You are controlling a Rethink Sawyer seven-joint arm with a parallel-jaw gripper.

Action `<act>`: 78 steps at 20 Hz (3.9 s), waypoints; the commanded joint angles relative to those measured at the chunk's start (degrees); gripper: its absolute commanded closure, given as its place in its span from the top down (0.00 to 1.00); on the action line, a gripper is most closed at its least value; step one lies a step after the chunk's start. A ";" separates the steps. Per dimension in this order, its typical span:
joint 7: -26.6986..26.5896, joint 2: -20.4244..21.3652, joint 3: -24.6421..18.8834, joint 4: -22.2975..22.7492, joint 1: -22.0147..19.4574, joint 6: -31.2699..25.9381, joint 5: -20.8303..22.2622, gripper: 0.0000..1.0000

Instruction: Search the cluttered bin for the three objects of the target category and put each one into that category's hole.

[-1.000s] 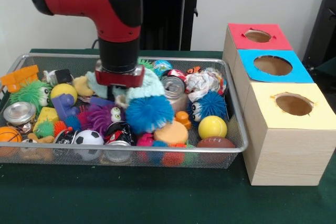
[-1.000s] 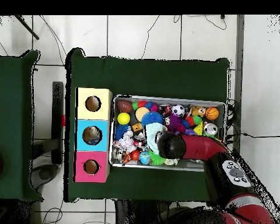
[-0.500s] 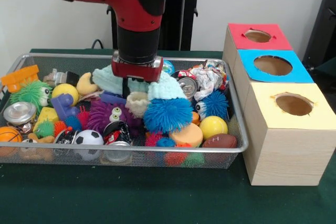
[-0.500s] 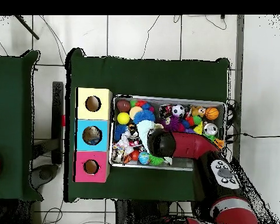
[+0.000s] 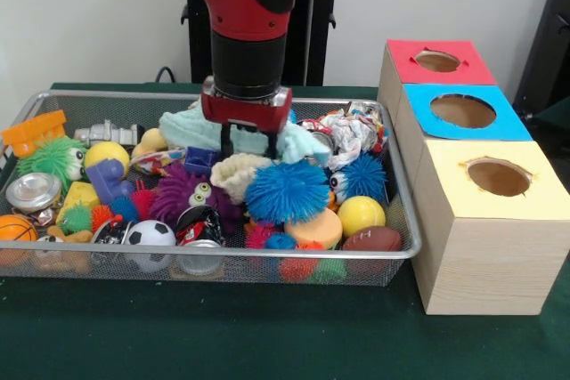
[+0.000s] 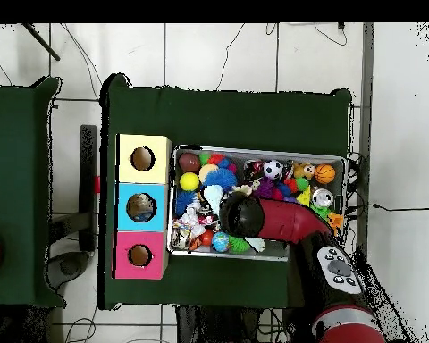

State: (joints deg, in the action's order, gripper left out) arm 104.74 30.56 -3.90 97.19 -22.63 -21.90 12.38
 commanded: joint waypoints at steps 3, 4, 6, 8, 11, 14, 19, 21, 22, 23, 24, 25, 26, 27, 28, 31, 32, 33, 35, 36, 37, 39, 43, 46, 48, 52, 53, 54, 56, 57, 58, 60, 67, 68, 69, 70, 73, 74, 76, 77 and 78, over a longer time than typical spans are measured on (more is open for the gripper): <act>8.53 -3.57 -8.49 -5.41 2.24 5.21 -5.97 1.00; 8.15 -3.90 -8.60 -6.08 2.26 5.52 -6.08 1.00; 7.84 -4.48 -8.81 -7.07 2.42 5.71 -6.57 1.00; 8.06 -4.96 -8.65 -7.76 2.80 6.38 -6.88 1.00; 8.04 -5.12 -8.75 -8.25 2.90 6.37 -7.20 1.00; 8.05 -4.82 -8.97 -7.90 2.78 6.53 -7.14 1.00; 8.07 -4.49 -9.70 -7.81 2.74 6.39 -7.50 1.00; 8.57 -4.25 -9.67 -7.91 3.23 5.93 -8.11 1.00; 8.81 -4.32 -9.67 -8.20 3.51 5.81 -8.44 1.00; 9.16 -4.44 -9.49 -8.71 3.94 5.71 -8.84 1.00; 9.52 -4.56 -9.32 -9.22 4.37 5.61 -9.25 1.00; 9.88 -4.76 -9.00 -9.86 4.87 5.60 -9.63 1.00; 10.32 -4.93 -8.65 -10.36 5.35 5.62 -10.08 1.00; 10.80 -5.09 -8.17 -11.00 6.06 5.67 -10.50 1.00; 11.06 -5.21 -7.86 -11.51 6.56 5.58 -10.88 1.00; 11.54 -5.35 -7.05 -12.80 7.75 4.87 -11.98 1.00; 11.61 -5.30 -6.84 -13.06 8.02 4.44 -12.42 1.00; 11.67 -5.25 -6.63 -13.32 8.29 4.01 -12.85 1.00; 11.67 -5.03 -6.23 -13.63 8.74 3.10 -13.63 1.00; 11.39 -4.83 -6.25 -13.51 8.71 2.83 -13.90 1.00; 11.12 -4.64 -6.28 -13.39 8.67 2.55 -14.17 1.00; 10.73 -4.05 -6.37 -12.63 8.46 2.30 -14.52 1.00; 10.16 -3.25 -7.02 -10.92 8.08 2.93 -15.40 1.00; 9.73 -3.08 -7.21 -10.47 7.88 2.98 -15.82 1.00; 9.62 -2.90 -6.79 -10.45 7.99 2.49 -16.11 1.00; 9.05 -2.45 -6.89 -10.48 7.97 1.86 -16.49 1.00; 9.63 -2.36 -6.36 -10.46 8.39 1.84 -16.72 1.00; 9.98 -2.23 -6.10 -10.26 8.59 1.62 -16.96 1.00; 10.06 -1.38 -5.57 -9.22 8.63 0.69 -16.97 1.00; 9.83 -0.28 -5.29 -8.02 8.44 -0.34 -16.85 1.00; 9.42 1.40 -5.12 -6.27 7.96 -1.72 -16.75 1.00; 7.60 5.94 -4.29 -2.74 6.96 -5.18 -15.98 1.00; -0.89 18.03 -6.97 9.36 -0.32 -11.08 -15.13 1.00; -2.11 18.85 -7.54 10.30 -1.43 -11.53 -14.91 1.00; -3.25 19.69 -8.62 11.65 -2.95 -11.28 -14.88 1.00; -4.06 20.28 -9.26 12.54 -4.08 -11.25 -14.60 1.00; -5.46 21.03 -10.49 13.60 -6.67 -10.38 -12.92 1.00; -5.63 21.09 -10.73 13.70 -7.32 -10.43 -12.45 1.00; -5.84 21.47 -11.74 15.00 -8.98 -9.69 -11.98 1.00; -5.87 21.63 -11.94 15.36 -9.41 -9.44 -11.51 1.00; -5.99 22.04 -12.54 16.49 -10.32 -9.10 -11.44 1.00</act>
State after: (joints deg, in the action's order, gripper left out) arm 104.74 50.09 -9.44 105.06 -29.81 -26.78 -0.33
